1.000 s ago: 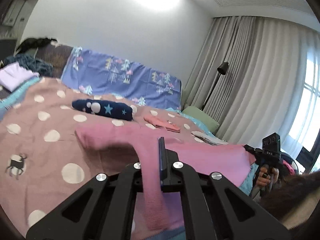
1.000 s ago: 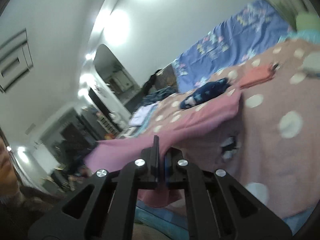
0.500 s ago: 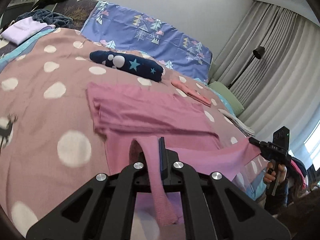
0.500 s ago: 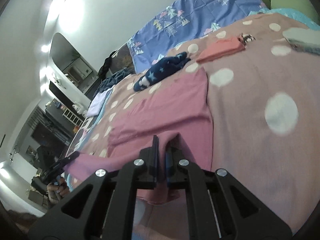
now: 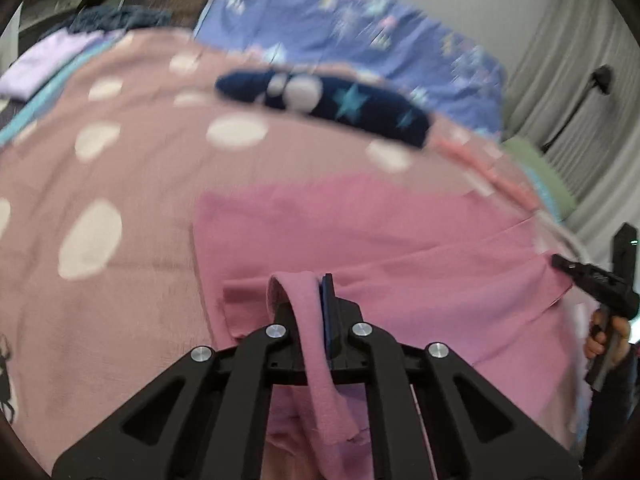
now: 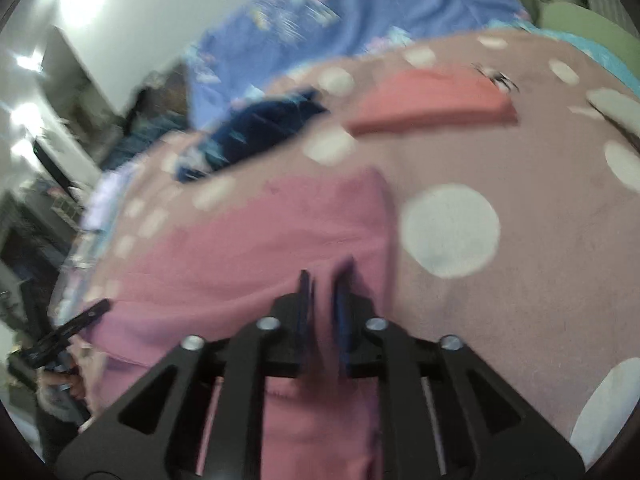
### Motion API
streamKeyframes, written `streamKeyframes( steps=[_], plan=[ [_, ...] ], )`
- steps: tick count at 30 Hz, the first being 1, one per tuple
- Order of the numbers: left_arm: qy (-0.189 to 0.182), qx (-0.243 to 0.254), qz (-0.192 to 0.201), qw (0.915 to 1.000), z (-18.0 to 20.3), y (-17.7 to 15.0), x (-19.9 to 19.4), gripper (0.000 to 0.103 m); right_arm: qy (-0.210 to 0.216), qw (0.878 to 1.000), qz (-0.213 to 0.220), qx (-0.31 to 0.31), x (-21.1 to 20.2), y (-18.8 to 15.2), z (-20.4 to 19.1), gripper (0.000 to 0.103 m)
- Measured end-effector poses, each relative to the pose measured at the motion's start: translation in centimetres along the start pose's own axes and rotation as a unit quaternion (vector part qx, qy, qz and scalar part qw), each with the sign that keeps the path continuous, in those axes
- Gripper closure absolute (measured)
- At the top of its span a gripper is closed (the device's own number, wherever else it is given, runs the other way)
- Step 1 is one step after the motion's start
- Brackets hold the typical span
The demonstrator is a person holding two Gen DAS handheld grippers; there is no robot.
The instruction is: Fold small clothes
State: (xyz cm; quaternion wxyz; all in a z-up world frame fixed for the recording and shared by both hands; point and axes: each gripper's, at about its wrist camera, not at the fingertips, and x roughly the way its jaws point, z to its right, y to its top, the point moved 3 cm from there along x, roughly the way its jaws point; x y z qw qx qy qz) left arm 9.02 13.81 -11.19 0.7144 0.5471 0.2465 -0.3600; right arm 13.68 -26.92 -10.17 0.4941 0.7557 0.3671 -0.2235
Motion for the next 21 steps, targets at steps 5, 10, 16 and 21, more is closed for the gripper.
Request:
streamKeyframes(
  steps=[5, 10, 16, 21],
  plan=[
    [0.016, 0.022, 0.035, 0.999, -0.4, -0.5, -2.8, 0.054, -0.023, 0.995, 0.055, -0.079, -3.6, -1.0, 0.1, 0.051],
    [-0.002, 0.118, 0.05, 0.9917, 1.8, -2.7, -6.6, 0.041, -0.049, 0.97, 0.026, -0.237, -4.9, -4.5, -1.7, 0.039],
    [0.119, 0.278, -0.017, 0.953, 4.8, -6.6, -2.0, 0.031, -0.107, 0.948, -0.018, -0.3, -0.9, -6.3, -2.1, 0.037],
    [0.172, 0.252, 0.04, 0.9514, 4.0, -1.7, -1.3, 0.028, -0.125, 0.966, 0.043, -0.222, 0.1, -0.5, -1.7, 0.037]
  ],
)
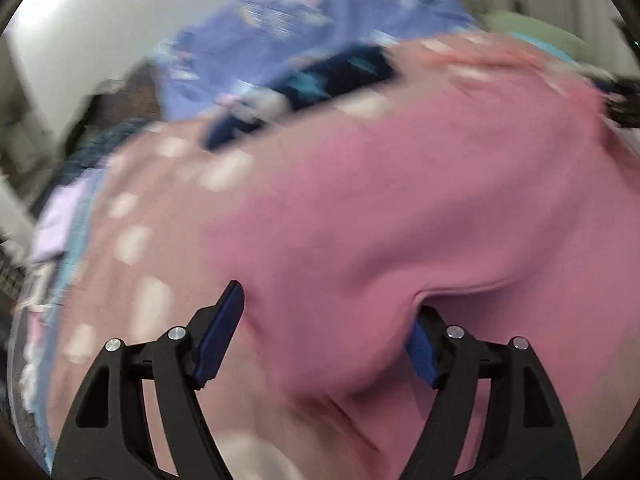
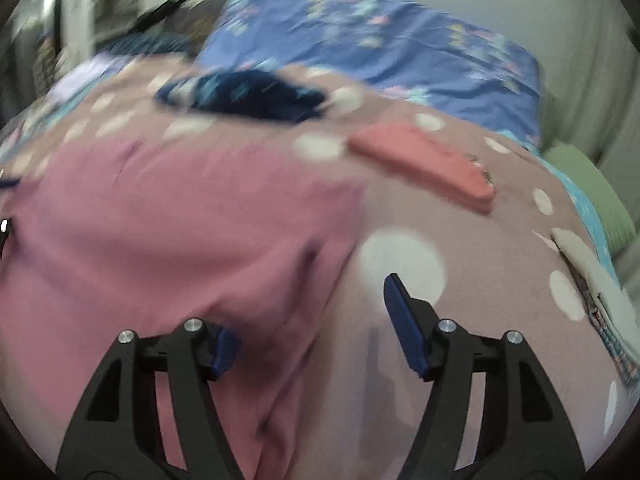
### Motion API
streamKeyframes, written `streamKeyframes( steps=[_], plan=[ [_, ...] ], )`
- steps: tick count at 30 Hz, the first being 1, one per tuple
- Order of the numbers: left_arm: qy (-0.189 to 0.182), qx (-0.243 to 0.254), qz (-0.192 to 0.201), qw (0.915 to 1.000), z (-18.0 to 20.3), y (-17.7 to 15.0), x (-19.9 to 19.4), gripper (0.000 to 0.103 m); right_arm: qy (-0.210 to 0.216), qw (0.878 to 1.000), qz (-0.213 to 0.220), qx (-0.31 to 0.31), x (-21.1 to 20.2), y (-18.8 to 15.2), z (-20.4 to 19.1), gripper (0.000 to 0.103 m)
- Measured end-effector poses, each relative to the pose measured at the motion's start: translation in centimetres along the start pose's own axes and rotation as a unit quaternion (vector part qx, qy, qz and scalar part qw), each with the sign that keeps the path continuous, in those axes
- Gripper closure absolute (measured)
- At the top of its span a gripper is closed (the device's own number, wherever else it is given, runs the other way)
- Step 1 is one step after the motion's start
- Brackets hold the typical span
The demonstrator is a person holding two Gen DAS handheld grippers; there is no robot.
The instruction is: Fold small clothes
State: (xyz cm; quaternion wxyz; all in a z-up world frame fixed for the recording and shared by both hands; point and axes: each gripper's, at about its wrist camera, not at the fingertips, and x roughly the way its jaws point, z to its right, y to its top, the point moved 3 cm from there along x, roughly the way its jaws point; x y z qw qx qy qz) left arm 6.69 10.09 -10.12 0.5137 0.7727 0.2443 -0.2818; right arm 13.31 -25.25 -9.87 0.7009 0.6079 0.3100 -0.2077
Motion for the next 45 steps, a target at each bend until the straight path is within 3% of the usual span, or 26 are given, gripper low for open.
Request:
streamKeyframes(
  steps=[3, 5, 6, 7, 10, 12, 15, 17, 21, 24, 25, 26, 27, 29, 33, 36, 38, 39, 42, 44, 45],
  plan=[
    [0.021, -0.103, 0.016, 0.9943, -4.7, 2.3, 0.9, 0.028, 0.025, 0.995, -0.005, 0.093, 1.2, 1.7, 2.8, 0.038],
    [0.007, -0.174, 0.031, 0.9843, -7.9, 2.8, 0.7, 0.028, 0.041, 0.991, -0.003, 0.128, 1.3, 1.9, 4.0, 0.038],
    [0.003, -0.185, 0.036, 0.9821, -8.3, 2.8, 0.6, 0.028, 0.044, 0.99, 0.001, 0.131, 1.1, 1.8, 4.4, 0.039],
    [-0.001, -0.194, 0.041, 0.9802, -9.1, 2.6, 0.3, 0.028, 0.045, 0.99, 0.003, 0.13, 0.9, 1.8, 4.4, 0.04],
    [-0.026, -0.178, 0.036, 0.9831, -8.4, 1.8, 0.2, 0.028, 0.064, 0.99, 0.001, 0.127, 0.9, 1.3, 4.4, 0.058],
    [-0.056, -0.172, 0.026, 0.9832, -7.2, 1.5, 0.7, 0.028, 0.088, 0.988, -0.002, 0.125, 1.1, 1.3, 4.0, 0.076],
    [-0.086, -0.162, 0.009, 0.9829, -5.6, 1.6, 2.2, 0.029, 0.101, 0.987, -0.006, 0.123, 1.8, 1.9, 3.5, 0.08],
    [-0.1, -0.169, -0.008, 0.9805, -5.0, 2.2, 3.9, 0.037, 0.113, 0.986, -0.004, 0.119, 2.1, 2.4, 2.9, 0.08],
    [-0.122, -0.185, -0.036, 0.9745, -4.8, 2.8, 6.5, 0.046, 0.116, 0.989, -0.003, 0.094, 2.7, 3.4, 1.3, 0.059],
    [-0.125, -0.192, -0.053, 0.9718, -4.9, 3.1, 8.2, 0.058, 0.103, 0.991, -0.026, 0.076, 4.1, 3.9, 0.5, 0.059],
    [-0.125, -0.197, -0.056, 0.9708, -5.0, 3.2, 8.5, 0.067, 0.103, 0.991, -0.033, 0.077, 4.7, 4.0, 0.5, 0.064],
    [-0.127, -0.203, -0.055, 0.9693, -5.1, 3.3, 8.6, 0.088, 0.102, 0.991, -0.037, 0.08, 5.1, 4.0, 0.5, 0.092],
    [-0.137, -0.215, -0.052, 0.9656, -5.4, 3.4, 8.5, 0.101, 0.098, 0.991, -0.04, 0.084, 5.4, 4.2, 0.6, 0.099],
    [-0.144, -0.229, -0.031, 0.9622, -5.8, 3.6, 7.4, 0.101, 0.095, 0.99, -0.015, 0.104, 4.4, 4.6, 1.3, 0.1],
    [-0.154, -0.23, 0.026, 0.9605, -6.6, 4.6, 3.4, 0.101, 0.13, 0.982, 0.054, 0.126, 0.2, 5.7, 2.4, 0.1],
    [-0.139, -0.217, 0.063, 0.9642, -7.3, 6.0, 0.8, 0.101, 0.143, 0.977, 0.072, 0.138, -0.9, 6.8, 3.2, 0.1],
    [-0.123, -0.215, 0.069, 0.9665, -8.0, 6.9, 0.8, 0.101, 0.137, 0.978, 0.064, 0.142, 0.4, 7.7, 3.5, 0.1],
    [-0.117, -0.215, 0.063, 0.9674, -8.3, 7.1, 1.5, 0.101, 0.136, 0.979, 0.058, 0.144, 1.1, 7.8, 3.5, 0.099],
    [-0.109, -0.203, -0.004, 0.973, -7.5, 6.8, 6.0, 0.097, 0.106, 0.985, -0.014, 0.137, 6.5, 7.5, 3.2, 0.092],
    [-0.089, -0.183, -0.05, 0.9778, -6.5, 5.7, 8.6, 0.076, 0.081, 0.985, -0.047, 0.141, 8.3, 6.5, 3.3, 0.092],
    [-0.077, -0.176, -0.061, 0.9794, -6.1, 5.2, 9.2, 0.071, 0.081, 0.984, -0.053, 0.151, 8.4, 5.7, 3.5, 0.092]
  ],
)
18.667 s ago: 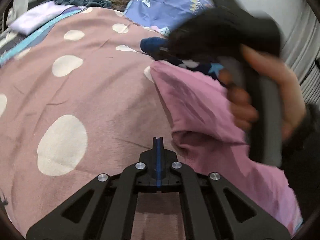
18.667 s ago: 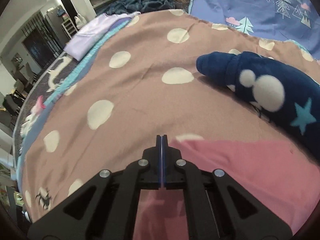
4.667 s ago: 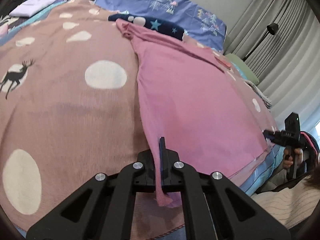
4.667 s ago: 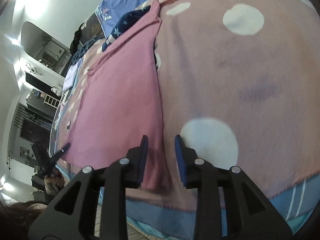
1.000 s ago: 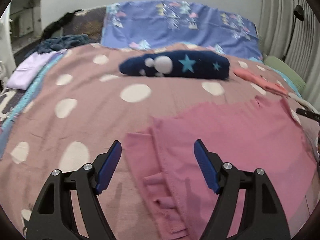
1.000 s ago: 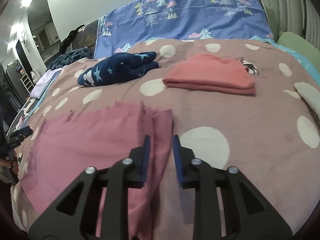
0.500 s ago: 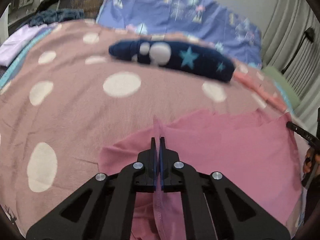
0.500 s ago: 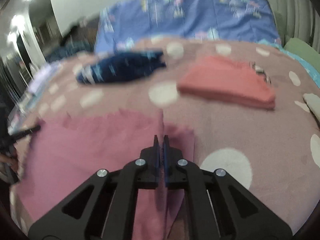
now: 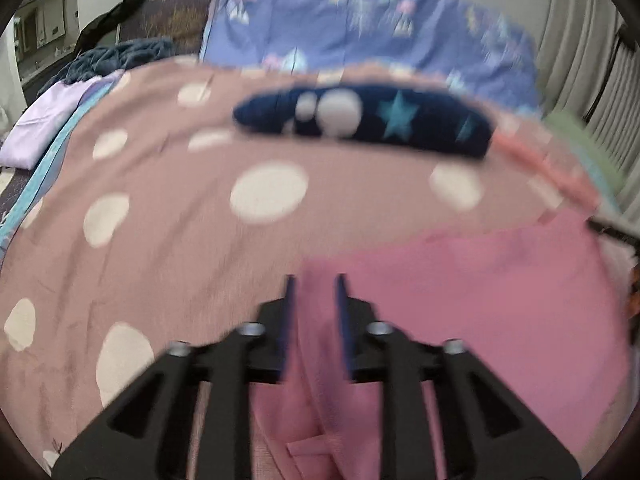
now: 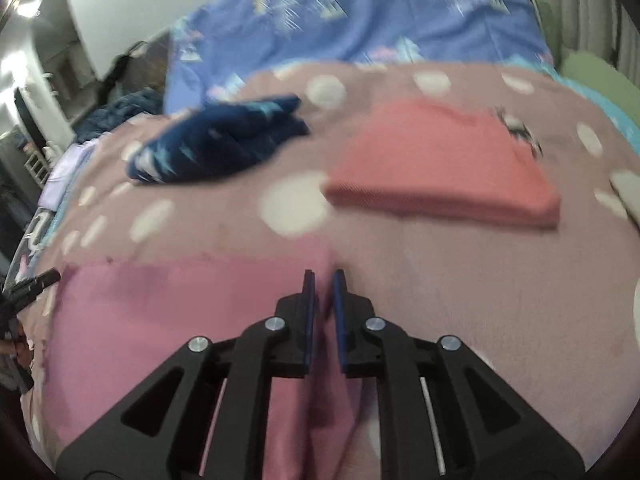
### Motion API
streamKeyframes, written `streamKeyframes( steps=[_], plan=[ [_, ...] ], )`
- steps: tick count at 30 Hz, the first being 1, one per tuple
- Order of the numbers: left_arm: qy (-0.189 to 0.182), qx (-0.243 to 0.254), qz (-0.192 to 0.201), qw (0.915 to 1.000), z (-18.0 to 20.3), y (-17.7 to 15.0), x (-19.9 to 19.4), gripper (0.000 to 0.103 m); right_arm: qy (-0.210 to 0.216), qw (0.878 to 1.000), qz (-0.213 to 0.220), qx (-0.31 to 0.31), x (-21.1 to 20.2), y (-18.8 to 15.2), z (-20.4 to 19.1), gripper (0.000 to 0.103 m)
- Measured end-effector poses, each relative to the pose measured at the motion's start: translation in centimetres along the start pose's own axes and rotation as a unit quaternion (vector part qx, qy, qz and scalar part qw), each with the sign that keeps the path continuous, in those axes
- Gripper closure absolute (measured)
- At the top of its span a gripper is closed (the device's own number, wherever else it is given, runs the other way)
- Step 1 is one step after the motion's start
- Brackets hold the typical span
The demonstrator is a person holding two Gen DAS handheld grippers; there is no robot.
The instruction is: Fold small clothes
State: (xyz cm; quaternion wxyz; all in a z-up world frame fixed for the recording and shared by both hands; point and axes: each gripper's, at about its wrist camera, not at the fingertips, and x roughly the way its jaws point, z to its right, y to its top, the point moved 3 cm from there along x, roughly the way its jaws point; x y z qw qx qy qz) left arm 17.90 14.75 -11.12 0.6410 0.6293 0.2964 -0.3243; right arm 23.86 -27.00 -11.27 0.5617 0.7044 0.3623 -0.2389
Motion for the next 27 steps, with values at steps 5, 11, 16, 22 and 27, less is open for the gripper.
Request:
streamKeyframes(
  steps=[5, 11, 16, 22, 27],
  plan=[
    [0.015, 0.042, 0.033, 0.9985, 2.2, -1.8, -2.4, 0.064, 0.024, 1.0, 0.011, 0.002, -2.2, -1.5, 1.5, 0.085],
    [-0.109, 0.152, 0.072, 0.9797, 14.4, -4.5, -8.4, 0.039, 0.08, 0.996, -0.01, 0.036, -2.7, -1.6, 3.4, 0.063],
    [-0.206, 0.243, 0.047, 0.9467, 25.7, -9.3, -10.0, 0.038, 0.132, 0.99, -0.02, 0.037, -1.1, -2.0, 3.6, 0.049],
    [-0.223, 0.311, 0.008, 0.9238, 33.6, -13.9, -9.8, 0.038, 0.181, 0.982, 0.0, 0.052, -0.7, -2.9, 4.8, 0.048],
    [-0.188, 0.373, 0.008, 0.9087, 37.0, -16.2, -9.7, 0.038, 0.186, 0.982, -0.002, 0.04, -0.9, -2.7, 4.5, 0.048]
  ],
)
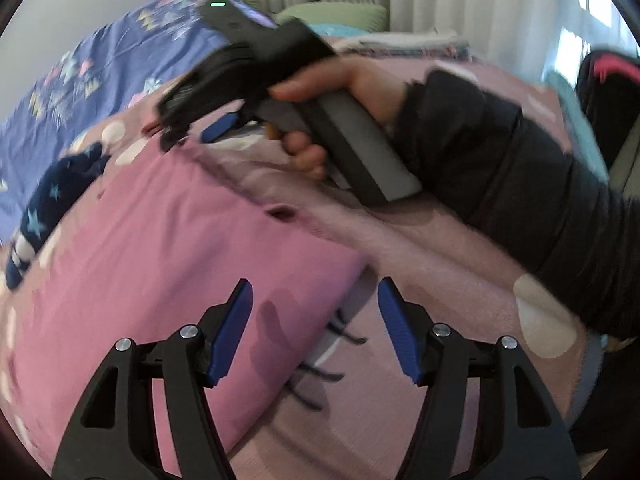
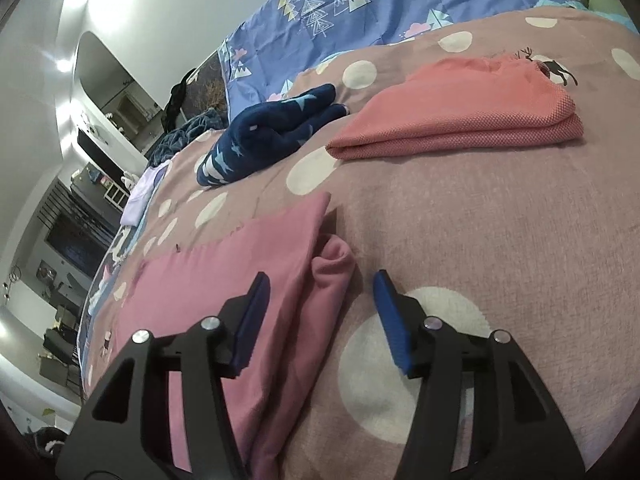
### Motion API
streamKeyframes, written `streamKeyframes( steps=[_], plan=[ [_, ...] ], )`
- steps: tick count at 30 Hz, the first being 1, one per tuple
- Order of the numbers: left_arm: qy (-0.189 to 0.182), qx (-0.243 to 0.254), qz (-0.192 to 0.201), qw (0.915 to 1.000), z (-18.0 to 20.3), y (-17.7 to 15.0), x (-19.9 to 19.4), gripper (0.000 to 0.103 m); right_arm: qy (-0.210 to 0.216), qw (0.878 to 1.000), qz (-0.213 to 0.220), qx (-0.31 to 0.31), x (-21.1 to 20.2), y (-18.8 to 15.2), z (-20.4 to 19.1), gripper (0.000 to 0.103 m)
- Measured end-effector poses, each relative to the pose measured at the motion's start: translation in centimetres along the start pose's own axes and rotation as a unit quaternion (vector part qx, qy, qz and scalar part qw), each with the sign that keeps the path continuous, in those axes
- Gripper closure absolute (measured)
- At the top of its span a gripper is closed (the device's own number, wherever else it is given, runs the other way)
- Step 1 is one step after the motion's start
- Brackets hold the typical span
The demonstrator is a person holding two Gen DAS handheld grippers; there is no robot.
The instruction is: Fold small clothes
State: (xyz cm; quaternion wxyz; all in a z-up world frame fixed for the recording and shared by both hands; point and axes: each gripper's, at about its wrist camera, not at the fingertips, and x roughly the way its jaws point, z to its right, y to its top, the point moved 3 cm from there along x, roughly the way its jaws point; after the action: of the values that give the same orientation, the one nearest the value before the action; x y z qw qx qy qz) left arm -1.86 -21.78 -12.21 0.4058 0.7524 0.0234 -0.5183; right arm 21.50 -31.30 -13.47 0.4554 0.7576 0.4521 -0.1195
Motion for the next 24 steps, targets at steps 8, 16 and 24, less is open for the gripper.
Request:
streamKeyframes(
  steps=[8, 16, 24],
  plan=[
    [0.031, 0.002, -0.027, 0.9992, 1.9, 0.4, 2.0, 0.038, 0.051, 0.997, -0.017, 0.06, -1.4, 0.5, 1.8, 0.096],
    [0.039, 0.0, -0.028, 0.9988, 1.8, 0.8, 2.3, 0.038, 0.088, 0.993, -0.031, 0.071, -1.0, 0.3, 1.3, 0.06],
    [0.022, -0.007, -0.023, 0.9995, 1.7, 1.0, 2.6, 0.057, 0.017, 0.999, 0.013, 0.046, 0.9, 1.3, 0.8, 0.099]
  ],
)
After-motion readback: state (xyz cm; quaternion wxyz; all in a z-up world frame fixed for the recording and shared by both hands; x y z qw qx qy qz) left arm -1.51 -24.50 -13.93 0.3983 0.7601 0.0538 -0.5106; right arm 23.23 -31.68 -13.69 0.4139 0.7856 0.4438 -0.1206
